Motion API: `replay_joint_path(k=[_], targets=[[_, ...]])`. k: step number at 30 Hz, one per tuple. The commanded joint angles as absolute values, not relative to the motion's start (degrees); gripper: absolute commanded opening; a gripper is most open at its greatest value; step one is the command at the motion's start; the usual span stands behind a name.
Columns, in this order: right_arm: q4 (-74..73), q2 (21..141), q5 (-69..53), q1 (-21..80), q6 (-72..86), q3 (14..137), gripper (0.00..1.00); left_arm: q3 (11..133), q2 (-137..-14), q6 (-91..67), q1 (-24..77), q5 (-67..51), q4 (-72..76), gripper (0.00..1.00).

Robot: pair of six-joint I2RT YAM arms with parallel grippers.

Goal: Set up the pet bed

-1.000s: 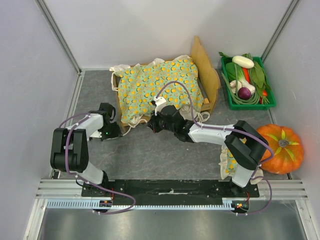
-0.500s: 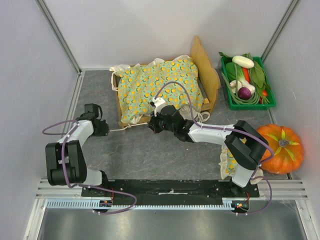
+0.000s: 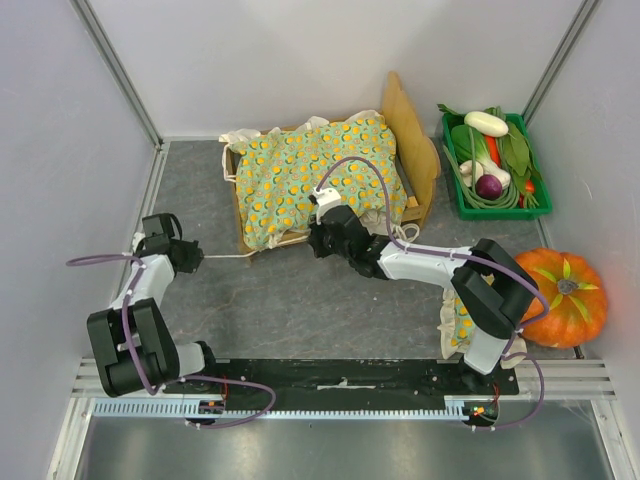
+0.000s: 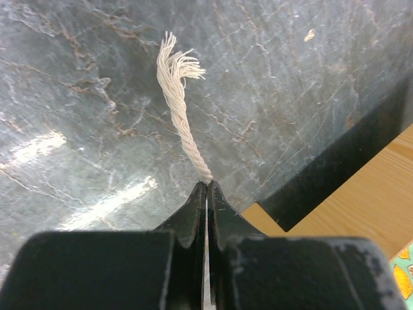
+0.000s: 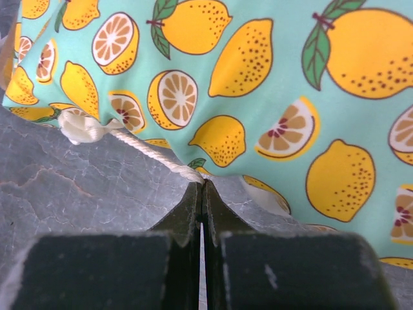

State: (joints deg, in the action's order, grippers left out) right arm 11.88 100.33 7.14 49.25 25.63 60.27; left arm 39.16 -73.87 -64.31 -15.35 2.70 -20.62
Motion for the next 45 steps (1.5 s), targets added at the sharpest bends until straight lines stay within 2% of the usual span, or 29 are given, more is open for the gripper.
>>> replay_joint_path(k=[1,7,12,13,14,16,17,18,19,20,21,23,25,27,28,29,33,36,41,45], targets=[[10.3,97.7,16.3,47.9,25.5,61.9,0.0,37.4,-72.2,-57.3,-20.6,3.4,-15.0,0.02],[10.6,98.3,13.7,48.0,27.3,61.9,0.0,37.6,-72.3,-54.8,-24.0,0.8,-14.1,0.02],[14.0,97.7,7.8,51.3,26.8,59.2,0.0,37.2,-72.1,-50.5,-23.9,-12.0,-8.7,0.02],[13.8,97.9,5.9,52.3,26.2,59.2,0.0,36.7,-71.5,-50.1,-23.8,-13.7,-7.9,0.09],[13.9,98.3,5.1,54.3,26.2,58.6,0.0,36.5,-70.6,-48.7,-23.8,-16.1,-7.5,0.23],[14.2,98.6,3.3,56.8,26.2,57.8,0.02,36.3,-67.1,-47.5,-23.7,-16.4,-8.4,0.39],[13.9,99.2,3.3,59.6,26.1,57.0,0.02,36.1,-65.8,-46.1,-23.8,-16.4,-8.7,0.53],[13.7,99.5,3.5,60.9,26.1,56.7,0.02,36.1,-64.4,-45.4,-23.8,-16.1,-9.4,0.63],[13.7,99.8,3.3,62.1,25.8,56.2,0.07,36.6,-62.1,-44.5,-23.7,-15.6,-11.1,0.81],[13.5,100.5,2.6,63.7,25.8,55.8,0.1,37.1,-61.3,-42.8,-23.9,-15.1,-12.1,0.87],[13.1,100.8,2.1,64.2,25.8,55.8,0.21,37.6,-60.3,-42.3,-23.8,-14.9,-13.3,0.88],[11.2,100.4,1.8,64.1,24.4,56.6,0.3,38.8,-57.9,-41.2,-23.8,-14.9,-14.8,0.89],[6.9,99.1,4.7,64.1,21.7,58.8,0.48,40.9,-55.7,-40.4,-23.9,-14.7,-16.1,0.89],[1.3,94.3,8.9,63.4,17.5,60.7,0.56,42.6,-54.6,-38.3,-23.8,-15.3,-17.3,0.92],[0.2,92.0,10.6,62.8,16.5,60.9,0.65,45.0,-54.1,-37.3,-23.8,-15.8,-17.8,0.92],[-2.4,86.7,11.9,61.0,15.9,61.2,0.69,46.1,-53.2,-35.6,-23.8,-16.7,-18.9,0.93],[-9.5,73.9,22.5,52.3,14.2,63.4,0.75,51.9,-50.3,-31.8,-21.5,-17.7,-19.9,0.95],[-17.1,70.4,27.1,42.3,10.4,70.6,0.81,56.9,-50.4,-29.3,-14.0,-14.6,-20.7,0.96],[-26.7,75.7,17.7,23.5,8.3,82.2,0.82,64.7,-53.7,-23.8,4.2,-7.7,-22.3,0.96],[-28.1,81.2,10.7,16.5,9.8,85.7,0.83,65.5,-54.8,-20.9,12.6,-7.7,-20.7,0.97]])
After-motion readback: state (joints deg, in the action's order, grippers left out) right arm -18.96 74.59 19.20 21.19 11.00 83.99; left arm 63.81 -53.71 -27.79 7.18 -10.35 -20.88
